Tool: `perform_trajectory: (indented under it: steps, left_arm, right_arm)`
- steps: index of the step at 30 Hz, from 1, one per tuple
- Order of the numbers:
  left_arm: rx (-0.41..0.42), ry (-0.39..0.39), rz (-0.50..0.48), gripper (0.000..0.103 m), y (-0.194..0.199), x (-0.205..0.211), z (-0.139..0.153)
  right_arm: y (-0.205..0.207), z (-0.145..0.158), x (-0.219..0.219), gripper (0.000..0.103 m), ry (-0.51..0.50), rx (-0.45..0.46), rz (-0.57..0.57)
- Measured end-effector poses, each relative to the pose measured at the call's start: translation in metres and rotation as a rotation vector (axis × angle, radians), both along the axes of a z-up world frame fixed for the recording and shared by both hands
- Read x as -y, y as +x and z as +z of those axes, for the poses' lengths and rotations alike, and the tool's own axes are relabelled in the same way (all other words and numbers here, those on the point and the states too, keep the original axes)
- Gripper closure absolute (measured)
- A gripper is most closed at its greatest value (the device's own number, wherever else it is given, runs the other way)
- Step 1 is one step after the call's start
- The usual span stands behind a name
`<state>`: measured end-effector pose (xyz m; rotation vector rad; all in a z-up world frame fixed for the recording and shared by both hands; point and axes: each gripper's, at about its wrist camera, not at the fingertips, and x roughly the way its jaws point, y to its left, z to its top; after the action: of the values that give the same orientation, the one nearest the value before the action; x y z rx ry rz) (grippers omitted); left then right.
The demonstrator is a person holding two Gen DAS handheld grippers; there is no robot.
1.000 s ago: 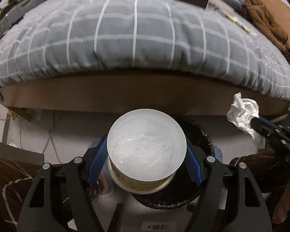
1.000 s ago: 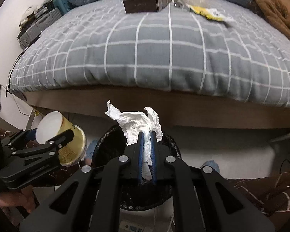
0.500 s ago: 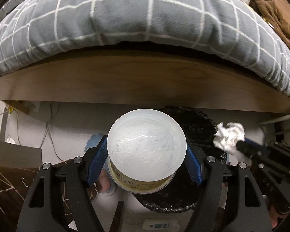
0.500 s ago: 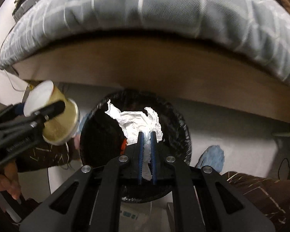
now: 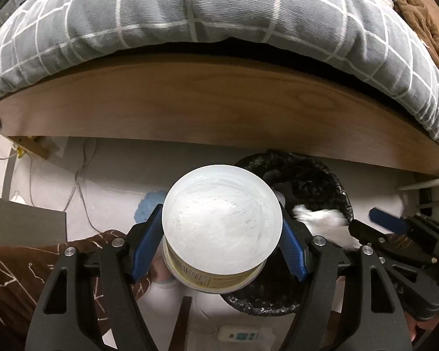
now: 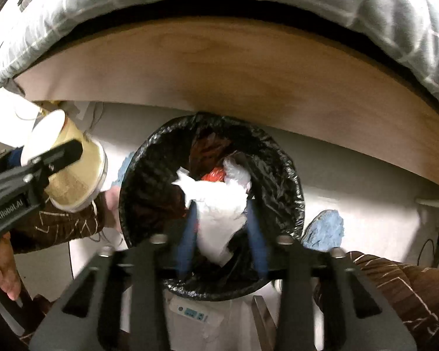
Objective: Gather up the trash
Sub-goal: 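Open the right gripper over the bin while the left gripper releases the cup, then raise both tools back up over the bed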
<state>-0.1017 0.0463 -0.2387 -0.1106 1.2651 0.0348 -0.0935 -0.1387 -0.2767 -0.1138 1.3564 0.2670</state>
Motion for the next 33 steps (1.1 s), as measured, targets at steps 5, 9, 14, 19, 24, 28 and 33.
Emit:
perform_trajectory:
  steps: [5, 9, 14, 19, 24, 28, 33]
  left_arm:
    - [-0.004, -0.014, -0.029, 0.032, 0.002, 0.009, 0.001]
    - [-0.004, -0.02, -0.063, 0.032, 0.003, 0.024, 0.004]
    - [-0.006, -0.025, -0.097, 0.032, 0.005, 0.045, 0.008]
    - [-0.021, -0.038, -0.124, 0.032, 0.006, 0.066, 0.007]
    - [-0.021, -0.037, -0.154, 0.032, 0.008, 0.084, 0.007]
    - [-0.025, -0.042, -0.168, 0.032, 0.006, 0.09, 0.007]
    - [-0.022, -0.043, -0.177, 0.032, 0.001, 0.094, 0.008]
  right_arm:
    - [-0.002, 0.011, 0.014, 0.034, -0.014, 0.05, -0.053]
    - [-0.003, 0.017, 0.028, 0.021, -0.031, 0.079, -0.081]
    - [-0.006, 0.023, 0.046, 0.013, -0.061, 0.117, -0.1]
    - [-0.009, 0.028, 0.068, 0.009, -0.081, 0.149, -0.14]
    - [-0.006, 0.033, 0.094, 0.008, -0.09, 0.181, -0.22]
    - [-0.002, 0.036, 0.108, 0.008, -0.085, 0.184, -0.278]
    - [-0.001, 0.042, 0.109, 0.008, -0.091, 0.203, -0.271]
